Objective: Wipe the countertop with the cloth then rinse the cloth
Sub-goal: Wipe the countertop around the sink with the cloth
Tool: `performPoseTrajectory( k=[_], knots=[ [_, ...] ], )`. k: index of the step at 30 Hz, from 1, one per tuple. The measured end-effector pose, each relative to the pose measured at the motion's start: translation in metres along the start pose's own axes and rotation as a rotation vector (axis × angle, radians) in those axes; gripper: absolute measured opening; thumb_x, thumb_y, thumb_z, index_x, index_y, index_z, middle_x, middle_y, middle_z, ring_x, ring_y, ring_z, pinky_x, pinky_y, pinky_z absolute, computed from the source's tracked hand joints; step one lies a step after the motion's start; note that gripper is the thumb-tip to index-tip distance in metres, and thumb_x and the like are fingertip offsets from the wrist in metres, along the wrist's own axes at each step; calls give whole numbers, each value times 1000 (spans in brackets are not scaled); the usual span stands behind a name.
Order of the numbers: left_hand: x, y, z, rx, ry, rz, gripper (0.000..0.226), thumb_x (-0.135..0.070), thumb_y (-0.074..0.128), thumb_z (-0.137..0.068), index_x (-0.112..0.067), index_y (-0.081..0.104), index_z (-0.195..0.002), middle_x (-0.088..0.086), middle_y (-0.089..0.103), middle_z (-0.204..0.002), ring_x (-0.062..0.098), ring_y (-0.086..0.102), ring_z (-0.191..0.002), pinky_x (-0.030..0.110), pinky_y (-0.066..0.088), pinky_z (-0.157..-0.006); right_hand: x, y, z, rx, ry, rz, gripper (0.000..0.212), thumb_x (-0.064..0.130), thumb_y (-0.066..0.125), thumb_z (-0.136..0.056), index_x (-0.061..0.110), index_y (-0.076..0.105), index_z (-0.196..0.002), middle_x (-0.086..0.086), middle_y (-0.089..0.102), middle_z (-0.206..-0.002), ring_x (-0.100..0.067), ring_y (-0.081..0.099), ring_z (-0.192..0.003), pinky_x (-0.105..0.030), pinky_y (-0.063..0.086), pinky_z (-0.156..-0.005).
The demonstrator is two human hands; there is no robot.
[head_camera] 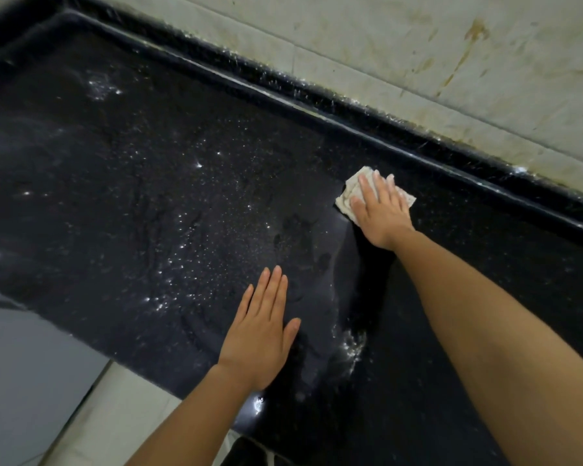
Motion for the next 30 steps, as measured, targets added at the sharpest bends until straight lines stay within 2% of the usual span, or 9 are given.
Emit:
performPoseTrajectory(
  k=[6,11,13,15,17,20,25,28,30],
  knots=[
    [0,-1,-1,11,-4,-18,65,-46,12,-101,-1,22,-147,13,16,-157,24,11,-145,39,12,-112,17,-3,-25,-11,172,-37,59,45,9,-103,23,-11,-154,-4,-20,-160,-25,-22,-146,-43,-13,-118],
    [1,1,-2,80,-19,-1,67,-48,9,-101,-1,22,-147,13,17,-157,23,9,-145,39,12,-112,31,12,9,3,4,-45,60,48,11,-102,26,-7,-154,-2,-18,-161,-22,-24,-145,-40,-16,-116],
    [0,-2,-2,118,-15,34,73,-53,-5,-97,-4,8,-150,10,2,-159,21,-6,-146,36,1,-116,30,17,31,39,-46,-31,59,50,12,-102,29,-6,-154,1,-19,-161,-20,-24,-145,-39,-16,-116],
    [0,-3,-2,160,-5,77,83,-59,-27,-82,-10,-16,-147,3,-25,-155,18,-27,-141,32,-15,-115,26,23,52,63,-71,-13,59,50,12,-102,30,-7,-154,2,-19,-161,-19,-25,-145,-38,-16,-116],
    [-1,-5,-2,197,-3,88,85,-60,-33,-74,-12,-26,-144,1,-36,-151,16,-35,-137,32,-20,-111,21,30,74,81,-81,0,58,50,11,-101,30,-8,-153,2,-20,-160,-17,-26,-144,-37,-16,-117],
    [-1,-8,-3,222,-16,109,78,-56,-20,-79,-12,-28,-142,1,-36,-150,16,-36,-136,32,-22,-110,13,42,110,97,-77,34,58,50,10,-101,32,-11,-152,4,-21,-160,-16,-27,-144,-34,-18,-115],
    [-1,-7,-2,236,-28,69,71,-54,-13,-88,-11,-28,-141,4,-33,-152,17,-32,-138,34,-19,-113,10,63,179,129,-92,45,53,52,8,-100,38,-23,-141,7,-24,-158,-10,-32,-139,-32,-21,-114],
    [-4,-13,0,248,-50,79,65,-47,6,-99,-10,-20,-146,3,-29,-154,17,-29,-140,36,-17,-114,15,75,209,142,-77,18,53,52,9,-101,39,-22,-143,9,-26,-157,-10,-34,-139,-30,-23,-112],
    [-4,-16,10,219,-34,101,64,-48,4,-99,-11,-16,-148,2,-28,-154,16,-29,-140,36,-18,-113,22,83,225,138,-64,-3,56,51,10,-101,37,-18,-147,10,-26,-157,-11,-34,-139,-29,-24,-110]
  ],
)
Point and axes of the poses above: each hand's wrist, its own z-axis away from the middle knuckle, its own y-axis out of the palm, x = y × z, the point moved 6 cm from there along -z, towards the middle knuckle
